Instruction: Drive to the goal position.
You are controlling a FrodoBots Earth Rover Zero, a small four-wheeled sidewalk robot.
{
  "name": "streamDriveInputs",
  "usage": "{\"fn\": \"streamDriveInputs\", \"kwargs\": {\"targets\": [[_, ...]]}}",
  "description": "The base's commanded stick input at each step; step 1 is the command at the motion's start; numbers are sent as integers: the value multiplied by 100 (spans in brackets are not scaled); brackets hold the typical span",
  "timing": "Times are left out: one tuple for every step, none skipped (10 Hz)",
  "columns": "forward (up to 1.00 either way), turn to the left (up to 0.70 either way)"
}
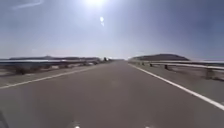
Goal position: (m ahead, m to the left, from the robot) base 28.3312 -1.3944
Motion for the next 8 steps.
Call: {"fn": "streamDriveInputs", "kwargs": {"targets": [[100, 0], [100, 0], [100, 0], [100, 0], [100, 0], [100, 0], [100, 0], [100, 0]]}}
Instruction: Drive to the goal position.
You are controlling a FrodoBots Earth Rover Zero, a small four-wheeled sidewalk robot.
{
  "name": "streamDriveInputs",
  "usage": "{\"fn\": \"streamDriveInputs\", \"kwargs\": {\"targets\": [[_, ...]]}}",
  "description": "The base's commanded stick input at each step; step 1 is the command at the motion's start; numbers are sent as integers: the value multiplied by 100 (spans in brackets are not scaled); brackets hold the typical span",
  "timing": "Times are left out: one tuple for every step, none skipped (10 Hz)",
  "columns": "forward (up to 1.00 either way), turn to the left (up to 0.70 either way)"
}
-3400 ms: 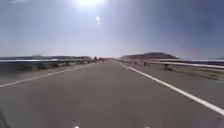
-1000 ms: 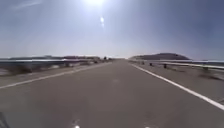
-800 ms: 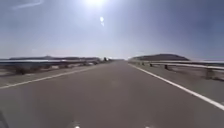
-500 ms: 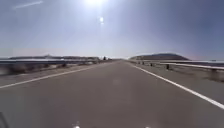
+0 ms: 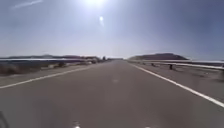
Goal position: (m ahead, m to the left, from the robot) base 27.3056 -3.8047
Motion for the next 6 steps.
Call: {"fn": "streamDriveInputs", "kwargs": {"targets": [[100, 0], [100, 0], [100, 0], [100, 0], [100, 0], [100, 0]]}}
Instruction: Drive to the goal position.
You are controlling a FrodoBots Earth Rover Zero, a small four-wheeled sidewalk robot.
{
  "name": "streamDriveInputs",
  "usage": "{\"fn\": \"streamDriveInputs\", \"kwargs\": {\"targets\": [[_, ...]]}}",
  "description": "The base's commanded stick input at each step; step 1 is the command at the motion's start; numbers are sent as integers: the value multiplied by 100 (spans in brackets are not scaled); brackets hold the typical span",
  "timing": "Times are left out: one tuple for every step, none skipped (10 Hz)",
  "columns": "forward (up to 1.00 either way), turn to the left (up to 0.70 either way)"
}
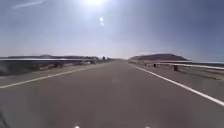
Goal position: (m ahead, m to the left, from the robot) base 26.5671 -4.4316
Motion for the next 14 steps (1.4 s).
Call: {"fn": "streamDriveInputs", "kwargs": {"targets": [[100, 0], [100, 0], [100, 0], [100, 0], [100, 0], [100, 0], [100, 0], [100, 0], [100, 0], [100, 0], [100, 0], [100, 0], [100, 0], [100, 0]]}}
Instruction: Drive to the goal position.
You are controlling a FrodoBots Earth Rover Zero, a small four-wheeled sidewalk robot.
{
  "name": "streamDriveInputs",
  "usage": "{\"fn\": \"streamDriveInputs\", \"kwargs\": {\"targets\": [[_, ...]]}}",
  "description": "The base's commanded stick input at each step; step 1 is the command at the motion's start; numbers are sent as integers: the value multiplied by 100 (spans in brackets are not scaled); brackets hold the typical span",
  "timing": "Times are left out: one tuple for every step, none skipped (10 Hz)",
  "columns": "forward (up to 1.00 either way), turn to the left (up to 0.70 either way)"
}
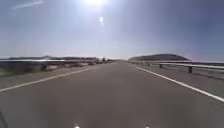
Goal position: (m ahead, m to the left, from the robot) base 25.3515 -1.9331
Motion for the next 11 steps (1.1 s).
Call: {"fn": "streamDriveInputs", "kwargs": {"targets": [[100, 0], [100, 0], [100, 0], [100, 0], [100, 0], [100, 0], [100, 0], [100, -6], [100, -19], [100, -22], [100, -9]]}}
